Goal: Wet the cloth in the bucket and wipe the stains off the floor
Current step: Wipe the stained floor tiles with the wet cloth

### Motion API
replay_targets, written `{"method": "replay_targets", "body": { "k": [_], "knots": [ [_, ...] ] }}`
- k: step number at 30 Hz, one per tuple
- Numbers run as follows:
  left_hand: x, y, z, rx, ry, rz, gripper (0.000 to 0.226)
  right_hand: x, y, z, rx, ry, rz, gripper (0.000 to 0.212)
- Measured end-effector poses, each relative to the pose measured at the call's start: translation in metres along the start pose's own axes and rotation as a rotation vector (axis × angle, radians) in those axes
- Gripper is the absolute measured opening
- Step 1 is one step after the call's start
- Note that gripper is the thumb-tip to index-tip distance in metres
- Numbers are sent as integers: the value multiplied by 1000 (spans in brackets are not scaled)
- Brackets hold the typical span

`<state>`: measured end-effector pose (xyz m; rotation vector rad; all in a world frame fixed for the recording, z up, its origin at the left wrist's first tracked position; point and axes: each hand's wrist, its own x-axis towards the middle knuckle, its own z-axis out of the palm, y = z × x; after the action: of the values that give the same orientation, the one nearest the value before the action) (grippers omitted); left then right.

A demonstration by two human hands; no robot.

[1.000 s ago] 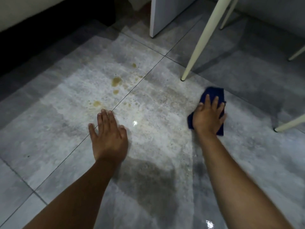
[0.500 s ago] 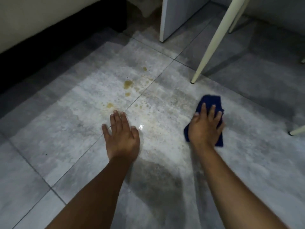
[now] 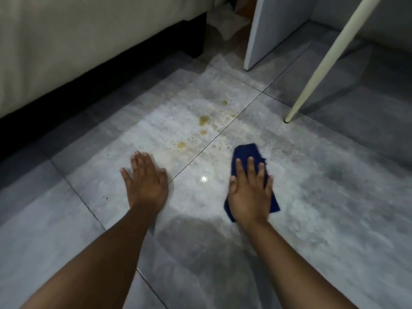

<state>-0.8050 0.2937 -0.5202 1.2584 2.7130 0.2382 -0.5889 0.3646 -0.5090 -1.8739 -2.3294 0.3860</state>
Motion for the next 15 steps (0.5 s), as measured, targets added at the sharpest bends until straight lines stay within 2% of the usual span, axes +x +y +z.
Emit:
{"method": "replay_targets", "body": {
  "k": [3,5,8,10,11,15],
  "knots": [
    [-1,0,1,-5,-19,10,63,12,-30,7,-31,-124,-198,53],
    [-2,1,1,-28,2,-4,63,44,-31,5,-43,-163,-250,53],
    [1,-1,2,-46,31,-28,68,75,-14,1,-38,-116,-86,53],
    [1,1,4,-57,50,-17,70,64,-11,1,-17,-33,51,52],
    [1,1,5,-60,64,-15,70,53,-18,3,-21,-10,48,52],
    [0,2,3,-10,36,-33,68,15,-65,15,-75,-138,-321,53]
  ]
}}
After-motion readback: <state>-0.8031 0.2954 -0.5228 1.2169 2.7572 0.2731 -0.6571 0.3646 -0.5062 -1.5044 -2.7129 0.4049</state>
